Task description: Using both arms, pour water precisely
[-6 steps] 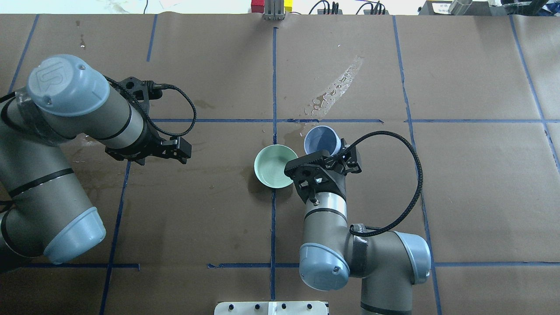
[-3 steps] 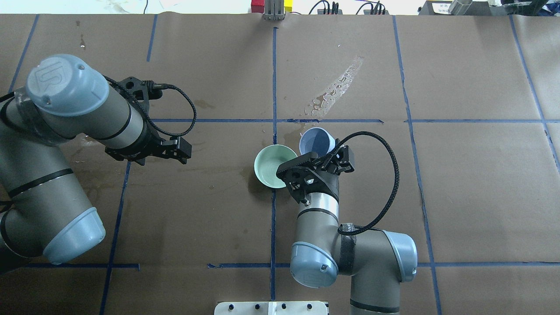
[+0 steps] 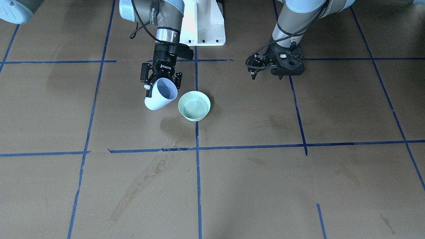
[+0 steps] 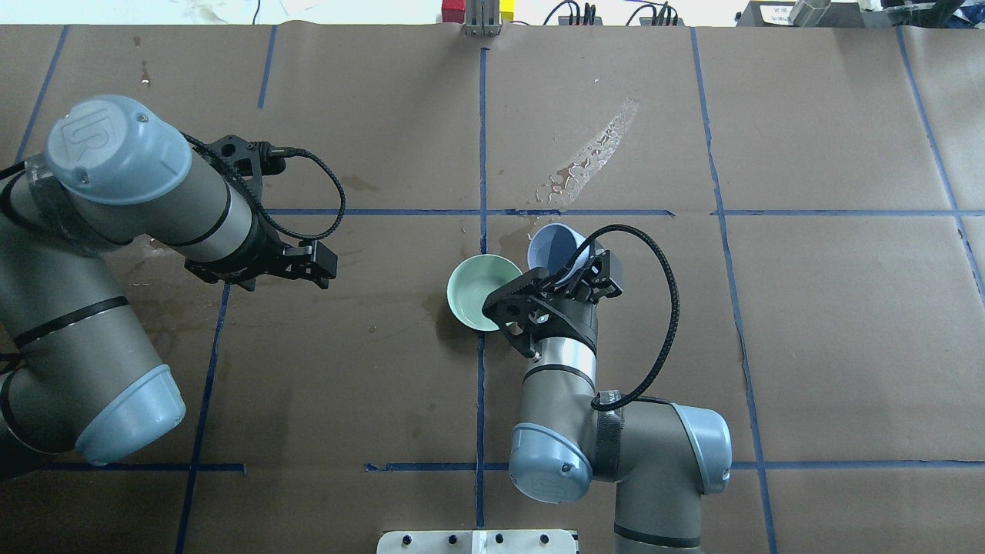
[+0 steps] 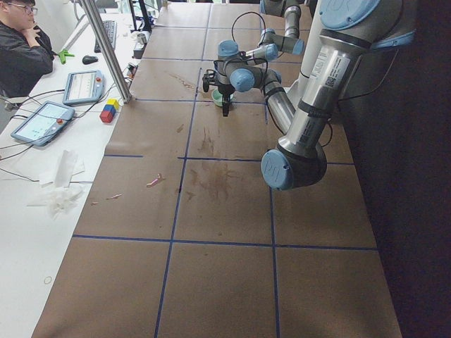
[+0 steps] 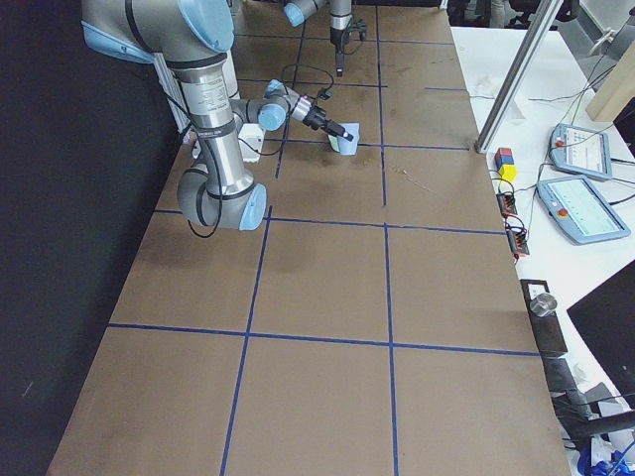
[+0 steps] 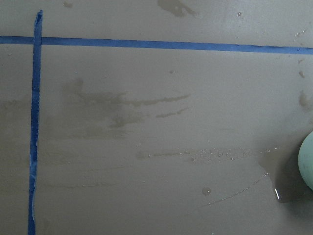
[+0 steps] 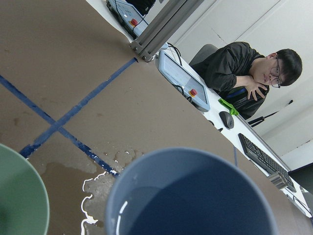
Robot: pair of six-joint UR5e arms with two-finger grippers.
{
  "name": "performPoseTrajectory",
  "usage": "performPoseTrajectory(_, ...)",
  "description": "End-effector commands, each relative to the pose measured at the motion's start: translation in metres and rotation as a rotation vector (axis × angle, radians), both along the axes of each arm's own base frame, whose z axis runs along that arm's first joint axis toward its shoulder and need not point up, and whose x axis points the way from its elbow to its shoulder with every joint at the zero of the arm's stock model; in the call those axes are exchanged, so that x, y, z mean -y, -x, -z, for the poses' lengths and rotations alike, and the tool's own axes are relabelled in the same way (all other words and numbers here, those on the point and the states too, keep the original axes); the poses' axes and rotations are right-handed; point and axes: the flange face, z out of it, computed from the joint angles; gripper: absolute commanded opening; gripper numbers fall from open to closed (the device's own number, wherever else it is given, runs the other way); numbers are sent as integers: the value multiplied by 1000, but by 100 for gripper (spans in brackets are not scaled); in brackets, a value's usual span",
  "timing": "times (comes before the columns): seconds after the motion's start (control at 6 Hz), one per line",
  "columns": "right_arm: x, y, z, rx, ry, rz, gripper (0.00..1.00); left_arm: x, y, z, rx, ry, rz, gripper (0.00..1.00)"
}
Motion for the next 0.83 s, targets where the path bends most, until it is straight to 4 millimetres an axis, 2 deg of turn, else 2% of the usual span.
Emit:
performPoseTrajectory(0.0, 2, 6, 13, -75, -2, 13, 3, 0, 0, -1, 1, 1, 0, 100)
performPoseTrajectory(0.67, 2, 7, 15, -268, -3, 74, 4, 0, 1, 0, 0, 0, 1, 100)
